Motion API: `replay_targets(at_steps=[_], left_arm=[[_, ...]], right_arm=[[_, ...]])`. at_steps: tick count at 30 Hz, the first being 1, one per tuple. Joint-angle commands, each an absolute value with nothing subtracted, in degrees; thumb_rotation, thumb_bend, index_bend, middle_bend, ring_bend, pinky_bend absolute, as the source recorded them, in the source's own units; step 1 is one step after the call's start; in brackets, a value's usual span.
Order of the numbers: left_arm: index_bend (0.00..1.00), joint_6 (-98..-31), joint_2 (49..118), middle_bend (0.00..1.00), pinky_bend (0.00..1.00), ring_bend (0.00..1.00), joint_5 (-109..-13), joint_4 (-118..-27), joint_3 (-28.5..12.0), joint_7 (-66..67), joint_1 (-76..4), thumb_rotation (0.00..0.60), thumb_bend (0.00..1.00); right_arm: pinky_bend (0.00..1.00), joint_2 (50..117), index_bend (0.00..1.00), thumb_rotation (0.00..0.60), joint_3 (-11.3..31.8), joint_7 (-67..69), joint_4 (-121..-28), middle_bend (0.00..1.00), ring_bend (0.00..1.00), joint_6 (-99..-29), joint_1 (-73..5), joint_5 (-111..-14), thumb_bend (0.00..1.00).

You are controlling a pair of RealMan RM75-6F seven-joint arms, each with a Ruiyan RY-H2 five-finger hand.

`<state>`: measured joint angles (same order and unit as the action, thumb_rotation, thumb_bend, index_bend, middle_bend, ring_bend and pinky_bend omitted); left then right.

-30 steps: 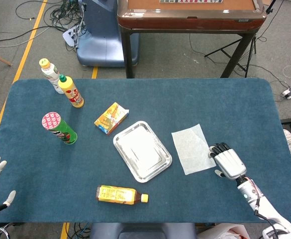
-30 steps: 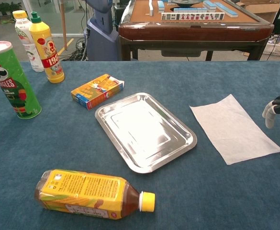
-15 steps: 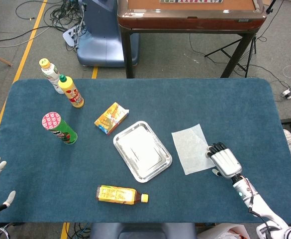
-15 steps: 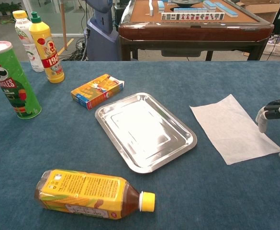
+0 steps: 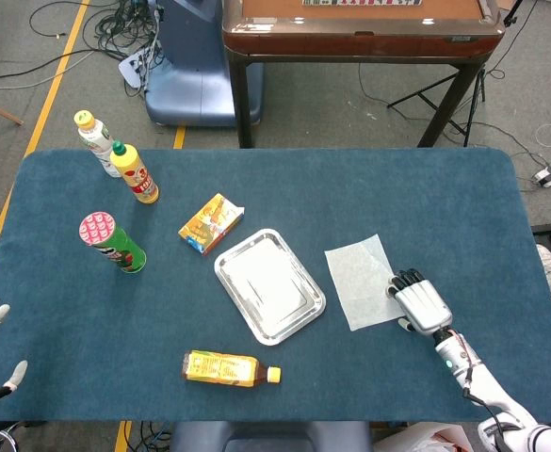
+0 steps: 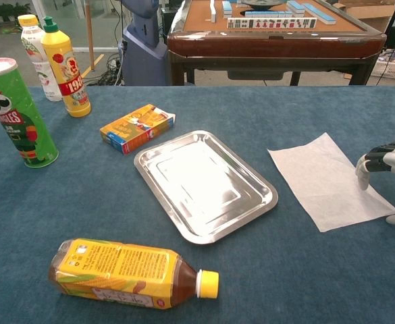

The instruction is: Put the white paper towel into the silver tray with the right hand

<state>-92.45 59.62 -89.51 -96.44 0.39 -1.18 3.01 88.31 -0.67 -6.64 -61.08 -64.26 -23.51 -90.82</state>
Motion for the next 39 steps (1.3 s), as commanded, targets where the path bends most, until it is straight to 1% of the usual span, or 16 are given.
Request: replay_targets(at_steps=[1,20,28,33,39], left_arm=[[0.0,-92.45,59.59,0.0,0.0,0.0,-89.49,-96.4,0.38,-1.19,3.02,0.6,0.27],[0.0,-92.85,59.66,0.0,0.0,0.0,-89.29,-95.63,0.24,-2.15,3.39,0.6,0.27],[0.0,-92.76,59.52,0.0,0.0,0.0,-89.0,-95.66,0.17,-2.16,3.46,0.6,0.27],[0.0,-92.63,59.6,0.0,0.0,0.0,-89.04,-95.61,0.14,-2.15,3.39,0.6,0.27],[0.0,-92.64,59.57,0.0,0.0,0.0,-88.89,-95.49,0.07,-2.24,3.42,0.6,0.27]], right_arm=[[0.21,88.52,0.44,0.6,-0.53,-6.67,-60.91,0.29,0.18,-63.98,-23.73,-90.55,0.14],[0.21,89.39,0.44,0.6,-0.74,-8.47,-60.44,0.29,0.18,-62.23,-24.99,-89.43,0.14],[0.21,89.76,0.44,0.6,-0.45,-7.22,-59.89,0.29,0.18,-62.46,-25.65,-89.44,0.24],[0.21,89.81,0.44,0.6,-0.32,-7.0,-59.93,0.29,0.18,-62.18,-26.01,-89.18,0.26],[0.21,89.7,0.44,0.6,-0.14,-6.9,-60.19,0.29,0.18,-62.04,-26.56,-89.12,0.27]])
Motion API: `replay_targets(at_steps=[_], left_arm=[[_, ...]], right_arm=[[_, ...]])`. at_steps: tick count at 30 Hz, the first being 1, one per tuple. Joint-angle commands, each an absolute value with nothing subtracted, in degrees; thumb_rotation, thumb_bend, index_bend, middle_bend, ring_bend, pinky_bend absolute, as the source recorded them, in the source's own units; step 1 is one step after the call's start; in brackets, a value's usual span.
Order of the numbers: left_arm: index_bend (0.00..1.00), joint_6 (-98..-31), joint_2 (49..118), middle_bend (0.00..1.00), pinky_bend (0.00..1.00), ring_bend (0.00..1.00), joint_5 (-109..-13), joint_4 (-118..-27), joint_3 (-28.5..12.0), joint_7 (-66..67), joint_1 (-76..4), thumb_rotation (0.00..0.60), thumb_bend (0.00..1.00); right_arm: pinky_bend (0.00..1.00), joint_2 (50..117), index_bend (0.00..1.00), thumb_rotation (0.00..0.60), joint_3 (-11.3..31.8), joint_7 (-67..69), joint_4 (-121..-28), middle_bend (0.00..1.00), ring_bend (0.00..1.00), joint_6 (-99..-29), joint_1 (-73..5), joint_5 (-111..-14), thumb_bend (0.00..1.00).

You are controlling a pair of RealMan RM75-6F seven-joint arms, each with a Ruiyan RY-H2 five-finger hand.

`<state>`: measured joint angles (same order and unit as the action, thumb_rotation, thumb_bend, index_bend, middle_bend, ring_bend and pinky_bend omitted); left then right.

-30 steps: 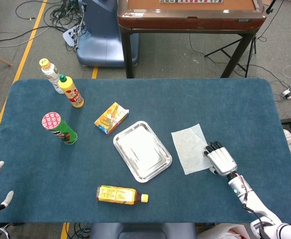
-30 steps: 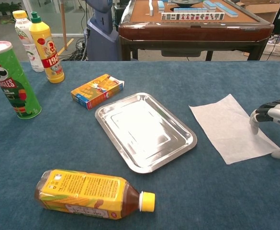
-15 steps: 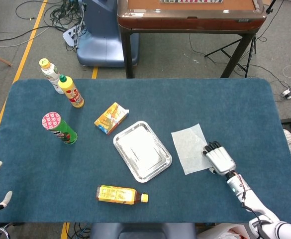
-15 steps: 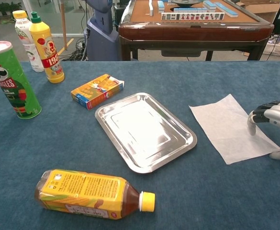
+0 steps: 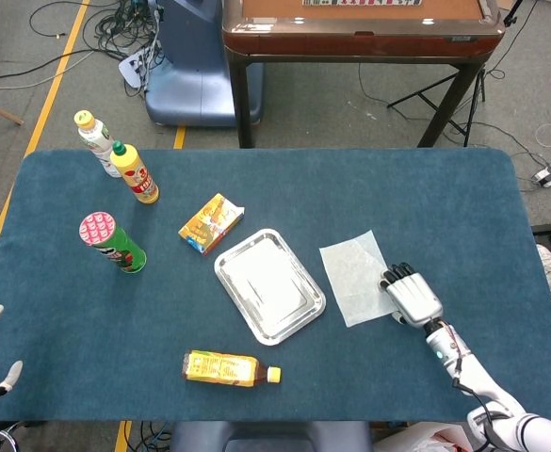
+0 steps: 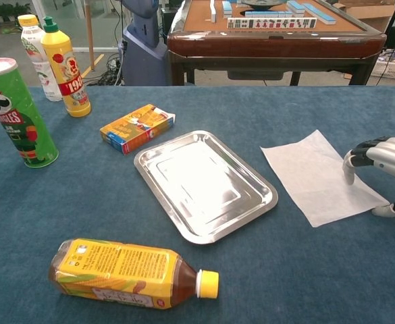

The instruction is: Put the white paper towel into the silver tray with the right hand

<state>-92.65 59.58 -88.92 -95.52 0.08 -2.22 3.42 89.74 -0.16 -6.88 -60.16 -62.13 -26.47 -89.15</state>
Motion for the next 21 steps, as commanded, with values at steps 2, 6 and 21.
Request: replay_targets(at_steps=[2,6,21], left_arm=[[0.0,-92.59,59.59,0.0,0.0,0.0,-88.79,-95.45,0.04,-2.27,3.43,0.6,0.27],[0.0,-92.36,59.59,0.0,0.0,0.0,-88.55,-95.4,0.0,-2.34,3.38,0.6,0.27],[0.0,-92.26,59.39,0.0,0.0,0.0,-88.46,-95.43,-0.18,-2.46,3.27,0.6,0.27]], right_arm=[[0.21,89.71,0.44,0.6,-0.07,-6.88,-60.29,0.29,0.18,-61.89,-26.77,-89.04,0.27],[0.21,89.82,0.44,0.6,0.05,-6.66,-60.46,0.29,0.18,-61.88,-27.2,-89.15,0.27],[0.21,90.09,0.52,0.6,1.58,-4.83,-60.23,0.31,0.18,-63.76,-28.61,-89.27,0.38]])
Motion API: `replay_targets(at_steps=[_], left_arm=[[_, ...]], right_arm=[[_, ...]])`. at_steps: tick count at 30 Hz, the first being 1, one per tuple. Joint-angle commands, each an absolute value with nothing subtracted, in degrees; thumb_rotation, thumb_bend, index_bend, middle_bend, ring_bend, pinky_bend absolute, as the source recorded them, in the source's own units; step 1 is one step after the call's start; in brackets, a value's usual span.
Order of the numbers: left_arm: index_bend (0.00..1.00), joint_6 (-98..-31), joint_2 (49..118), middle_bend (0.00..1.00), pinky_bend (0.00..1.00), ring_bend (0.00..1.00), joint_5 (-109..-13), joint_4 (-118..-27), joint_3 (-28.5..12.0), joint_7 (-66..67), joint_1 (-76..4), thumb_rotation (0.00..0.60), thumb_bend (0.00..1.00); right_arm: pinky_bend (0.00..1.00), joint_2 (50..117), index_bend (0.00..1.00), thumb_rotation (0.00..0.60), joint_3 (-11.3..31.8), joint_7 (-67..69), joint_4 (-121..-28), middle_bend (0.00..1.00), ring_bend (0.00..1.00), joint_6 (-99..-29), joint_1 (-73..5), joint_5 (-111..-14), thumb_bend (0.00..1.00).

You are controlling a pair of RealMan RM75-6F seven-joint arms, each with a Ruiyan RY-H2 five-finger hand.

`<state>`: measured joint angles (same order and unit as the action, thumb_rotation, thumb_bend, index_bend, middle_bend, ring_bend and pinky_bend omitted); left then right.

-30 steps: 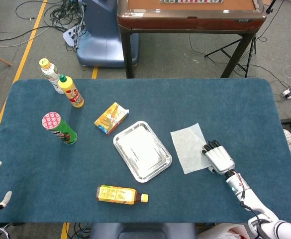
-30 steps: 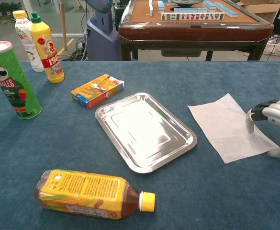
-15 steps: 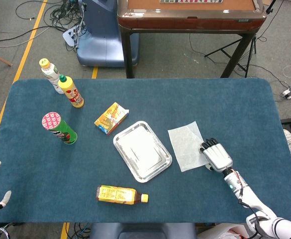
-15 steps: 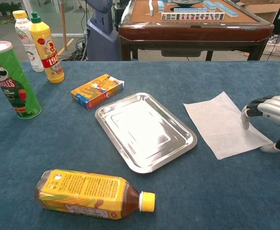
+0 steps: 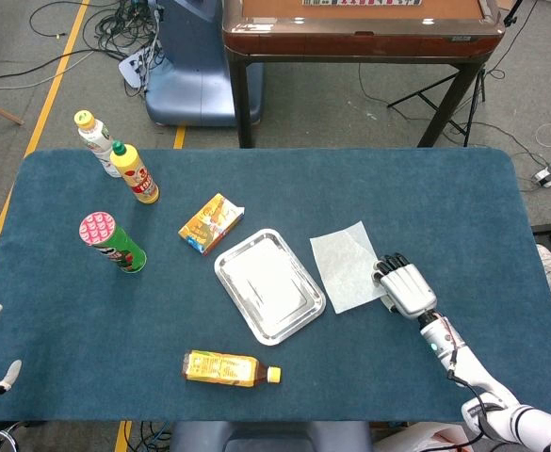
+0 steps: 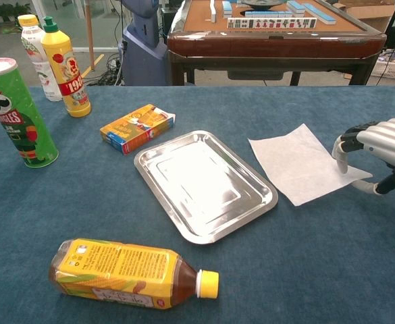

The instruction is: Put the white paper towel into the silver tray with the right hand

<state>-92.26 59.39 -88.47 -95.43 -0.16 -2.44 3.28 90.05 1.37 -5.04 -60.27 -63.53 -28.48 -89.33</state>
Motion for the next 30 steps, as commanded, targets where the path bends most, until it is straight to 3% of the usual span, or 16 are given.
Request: replay_targets(at_steps=[1,15,26,30], left_arm=[[0.0,-92.26,59.38,0.0,0.0,0.0,-88.48,-95.43,-0.18,-2.46,3.26,0.6,0.27],[0.0,-91.82,59.45,0.0,0.0,0.0,-88.44,-95.65,-0.32,-2.09,2.9,0.6,0.27],[0.0,-92.65,58.87,0.0,0.0,0.0,-89.1,-96.55,-0.28,-1.56,3.11,0.6,0.27],[0.0,-92.88,58.74,0.0,0.0,0.0,-89.45,-96.94,-0.13,-1.41,3.21,0.6,0.27]], right_arm=[[0.21,90.14,0.53,0.6,1.76,-4.7,-60.19,0.32,0.18,-63.97,-28.67,-89.21,0.39],[0.21,89.16,0.6,0.6,4.86,-2.26,-61.56,0.36,0.18,-65.96,-30.17,-87.9,0.52],[0.21,85.33,0.6,0.6,11.74,-3.45,-75.29,0.36,0.18,-73.4,-33.22,-89.22,0.52],[0.22,85.27,0.6,0.6,12.09,-5.15,-79.47,0.36,0.18,-73.68,-34.97,-91.17,0.52]])
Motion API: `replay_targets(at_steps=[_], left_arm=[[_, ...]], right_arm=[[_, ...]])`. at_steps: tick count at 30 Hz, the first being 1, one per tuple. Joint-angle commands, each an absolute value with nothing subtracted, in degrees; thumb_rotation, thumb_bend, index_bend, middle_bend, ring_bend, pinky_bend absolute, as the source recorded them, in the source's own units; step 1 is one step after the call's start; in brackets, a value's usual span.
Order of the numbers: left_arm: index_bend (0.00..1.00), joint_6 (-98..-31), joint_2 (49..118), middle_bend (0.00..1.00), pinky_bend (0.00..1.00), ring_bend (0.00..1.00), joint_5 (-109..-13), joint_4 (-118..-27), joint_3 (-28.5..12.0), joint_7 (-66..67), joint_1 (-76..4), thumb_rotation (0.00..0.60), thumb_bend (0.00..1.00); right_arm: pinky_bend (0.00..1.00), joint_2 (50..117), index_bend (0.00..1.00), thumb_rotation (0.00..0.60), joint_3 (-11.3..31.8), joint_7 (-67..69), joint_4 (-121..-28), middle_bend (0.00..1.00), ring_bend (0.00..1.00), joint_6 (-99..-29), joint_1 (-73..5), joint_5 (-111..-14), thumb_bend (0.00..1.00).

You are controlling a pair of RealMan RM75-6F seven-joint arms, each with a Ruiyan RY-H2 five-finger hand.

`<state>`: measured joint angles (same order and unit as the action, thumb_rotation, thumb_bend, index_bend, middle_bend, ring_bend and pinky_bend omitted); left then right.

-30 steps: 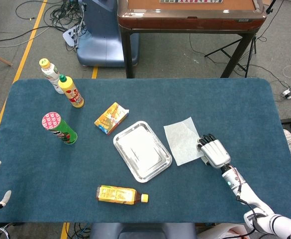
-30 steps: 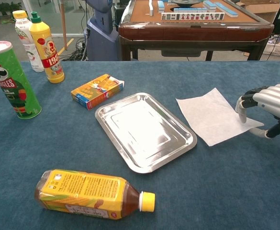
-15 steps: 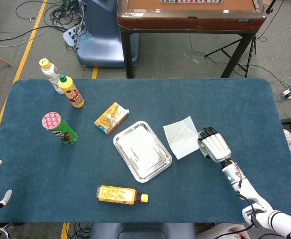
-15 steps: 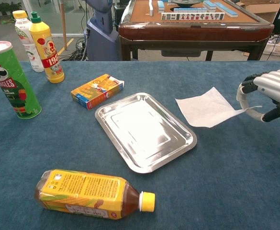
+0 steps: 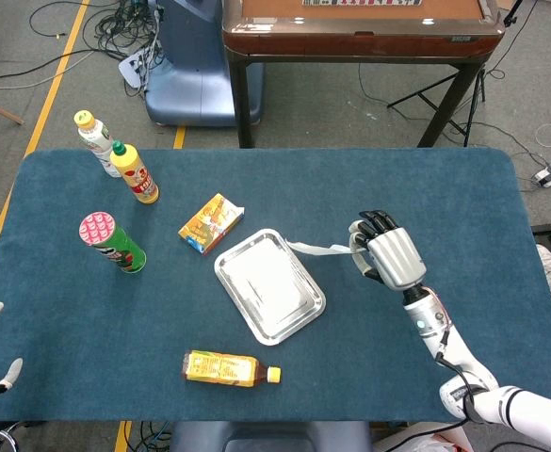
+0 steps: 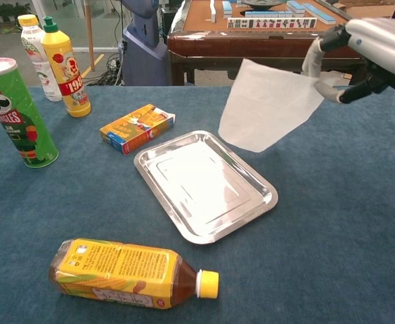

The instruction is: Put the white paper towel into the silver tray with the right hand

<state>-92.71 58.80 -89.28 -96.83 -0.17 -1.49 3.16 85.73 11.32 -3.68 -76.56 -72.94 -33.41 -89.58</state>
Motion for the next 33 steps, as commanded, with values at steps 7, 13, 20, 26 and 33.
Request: replay_targets(at_steps=[7,13,20,26,33], left_arm=[[0.0,-93.86,58.5,0.0,0.0,0.0,-89.53,-96.98,0.13,-1.72,3.97,0.6,0.27],[0.0,-94.21,58.66,0.0,0.0,0.0,-88.92,-95.94,0.3,-2.87,4.64,0.6,0.27],[0.0,-93.88,58.9,0.0,0.0,0.0,-88.69,-95.13,0.28,-3.54,4.66,0.6,0.27],[0.0,-93.4,59.17,0.0,0.0,0.0,-88.83,-94.71,0.26,-3.7,4.39,0.6,0.27],[0.0,-93.16,59.37,0.0,0.0,0.0,-88.89,-94.05,0.27,-4.35,4.29,0.6,0.27]], right_arm=[[0.21,87.93,0.6,0.6,9.39,-9.0,-82.29,0.36,0.18,-70.25,-38.08,-94.43,0.52],[0.21,90.2,0.6,0.6,6.09,-11.02,-79.74,0.36,0.18,-66.56,-39.48,-95.73,0.52],[0.21,91.15,0.6,0.6,3.88,-13.38,-77.37,0.37,0.18,-66.37,-39.55,-97.36,0.52],[0.21,92.44,0.6,0.6,2.9,-17.2,-75.47,0.37,0.18,-67.22,-38.52,-97.44,0.52],[0.21,94.37,0.6,0.6,2.42,-19.24,-73.03,0.37,0.18,-66.51,-37.61,-95.82,0.52]])
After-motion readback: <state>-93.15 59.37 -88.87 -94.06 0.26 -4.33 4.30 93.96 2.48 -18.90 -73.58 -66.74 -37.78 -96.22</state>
